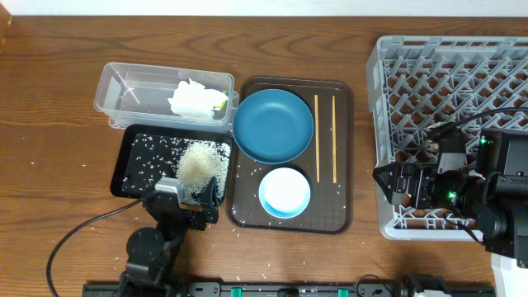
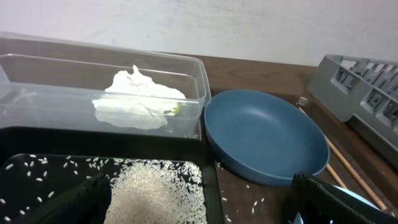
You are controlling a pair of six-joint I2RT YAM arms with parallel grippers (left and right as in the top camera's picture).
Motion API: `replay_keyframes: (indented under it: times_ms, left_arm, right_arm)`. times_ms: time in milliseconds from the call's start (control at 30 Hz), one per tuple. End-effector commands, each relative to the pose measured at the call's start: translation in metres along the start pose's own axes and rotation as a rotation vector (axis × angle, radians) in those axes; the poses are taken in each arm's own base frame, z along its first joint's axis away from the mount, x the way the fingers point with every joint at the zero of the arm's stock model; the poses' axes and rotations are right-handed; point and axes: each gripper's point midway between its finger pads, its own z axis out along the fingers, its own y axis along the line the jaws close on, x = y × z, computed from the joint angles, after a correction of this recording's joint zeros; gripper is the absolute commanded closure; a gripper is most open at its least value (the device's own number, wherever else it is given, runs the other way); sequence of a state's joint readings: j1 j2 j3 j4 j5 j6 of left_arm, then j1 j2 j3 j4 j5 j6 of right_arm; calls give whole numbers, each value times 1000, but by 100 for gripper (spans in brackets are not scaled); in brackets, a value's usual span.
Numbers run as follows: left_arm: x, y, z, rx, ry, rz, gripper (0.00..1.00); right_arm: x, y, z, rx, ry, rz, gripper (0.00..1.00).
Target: Sort waste into correct bins and load items into the dishwasher rack
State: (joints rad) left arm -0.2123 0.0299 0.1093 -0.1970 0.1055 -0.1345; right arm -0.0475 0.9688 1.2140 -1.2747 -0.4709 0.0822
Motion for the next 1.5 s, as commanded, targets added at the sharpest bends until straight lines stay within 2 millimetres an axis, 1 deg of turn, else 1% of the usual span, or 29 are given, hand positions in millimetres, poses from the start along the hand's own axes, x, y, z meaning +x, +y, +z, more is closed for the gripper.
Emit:
replay_keyframes:
  times_ms: [0,33,67,833,900,967,1000,1033,1100,1167,1200,1333,1400,1467]
  left_arm:
    - [12,-1,4,21,2,-8,4]
    - [15,0,5,20,6,-9,5]
    - [13,-1,6,23,-6,-8,5]
    - [13,-1,6,22,-7,-7,4]
    - [13,-1,6,22,-7,-8,4]
    - [13,-1,6,22,-7,-8,4]
    - [13,-1,6,22,-7,-7,4]
    - [13,-1,6,22,-7,-7,4]
    - [13,-1,6,22,-7,-8,4]
    - [13,-1,6,22,-7,-8,4]
    - [13,-1,6,22,-7,-8,4]
    - [13,-1,6,22,-7,-8,4]
    - [13,-1,6,22,-7,-8,4]
    - [13,-1,6,22,-7,-8,4]
  right_arm:
    - [1,2,1,-5,6,-17,1]
    - [1,2,1,-5,7,-17,1]
    - [1,2,1,-5,7,-17,1]
    - [1,2,1,-6,7,-17,1]
    - [-4,4,1,-15,-14,-3,1]
    - [-26,7,0,-25,-99,-19,1]
    - [-31,9,-1,-39,-117,-10,1]
    - [-37,17,-2,-86,-138,15,1]
    - [-41,36,1,-185,-128,17,6]
    - [-34,48,14,-200,-68,-14,5]
    - [-29,50,23,-178,-31,-19,4]
    - [-2,59,71,1,120,-57,2]
    - [9,65,92,81,157,-77,1]
    - [15,74,113,128,174,-103,1]
